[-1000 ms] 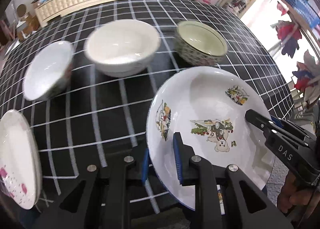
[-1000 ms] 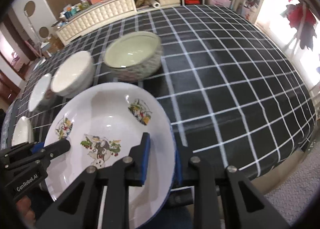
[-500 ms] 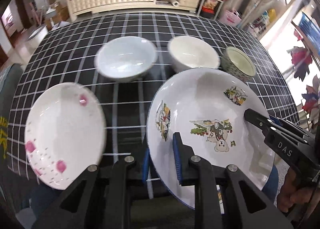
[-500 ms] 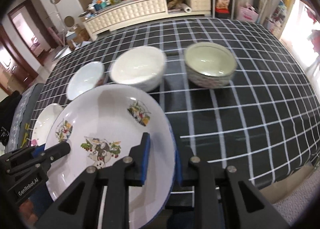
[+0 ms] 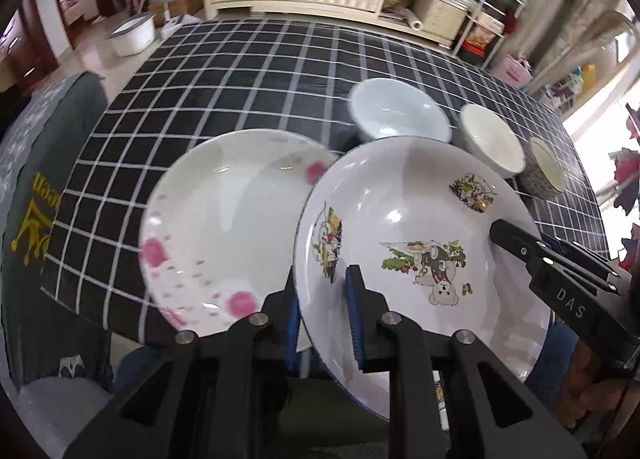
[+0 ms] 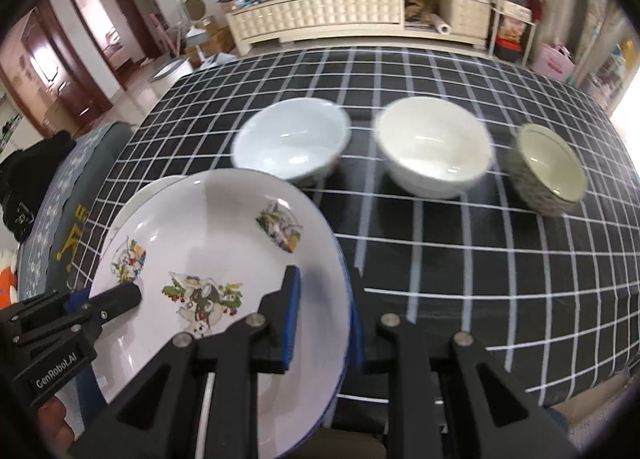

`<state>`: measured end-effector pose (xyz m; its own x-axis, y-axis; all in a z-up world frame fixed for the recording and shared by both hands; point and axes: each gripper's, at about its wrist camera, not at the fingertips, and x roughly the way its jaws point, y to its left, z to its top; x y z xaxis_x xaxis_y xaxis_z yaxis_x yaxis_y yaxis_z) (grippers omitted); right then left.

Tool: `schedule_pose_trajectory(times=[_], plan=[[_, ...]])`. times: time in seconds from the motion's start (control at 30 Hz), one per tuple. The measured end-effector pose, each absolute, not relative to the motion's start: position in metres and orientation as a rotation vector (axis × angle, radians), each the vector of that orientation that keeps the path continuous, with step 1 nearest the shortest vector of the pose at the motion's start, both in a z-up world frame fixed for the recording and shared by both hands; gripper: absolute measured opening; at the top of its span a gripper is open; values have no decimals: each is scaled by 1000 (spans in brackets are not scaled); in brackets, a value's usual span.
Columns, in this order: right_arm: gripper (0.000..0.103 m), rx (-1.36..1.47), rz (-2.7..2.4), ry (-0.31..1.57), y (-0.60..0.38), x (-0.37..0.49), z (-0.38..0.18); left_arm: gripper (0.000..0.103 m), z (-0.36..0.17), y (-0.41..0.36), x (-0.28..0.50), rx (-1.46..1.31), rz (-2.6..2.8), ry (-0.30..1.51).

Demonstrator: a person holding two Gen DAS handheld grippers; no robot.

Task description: Organize plates and bowls

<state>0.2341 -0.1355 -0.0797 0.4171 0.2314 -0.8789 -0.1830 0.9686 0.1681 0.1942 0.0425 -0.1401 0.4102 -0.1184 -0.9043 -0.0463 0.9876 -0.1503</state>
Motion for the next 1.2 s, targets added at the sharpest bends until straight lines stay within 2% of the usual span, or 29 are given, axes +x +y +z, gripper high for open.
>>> schedule_pose_trajectory(times=[0.4,1.2], plan=[[26,-17,338,1151,-67,241,-96,19,-151,100,176,-218,51,1178],[26,-114,355,1190,-30,252,-119,19,-179,128,193,-258,86,1227]])
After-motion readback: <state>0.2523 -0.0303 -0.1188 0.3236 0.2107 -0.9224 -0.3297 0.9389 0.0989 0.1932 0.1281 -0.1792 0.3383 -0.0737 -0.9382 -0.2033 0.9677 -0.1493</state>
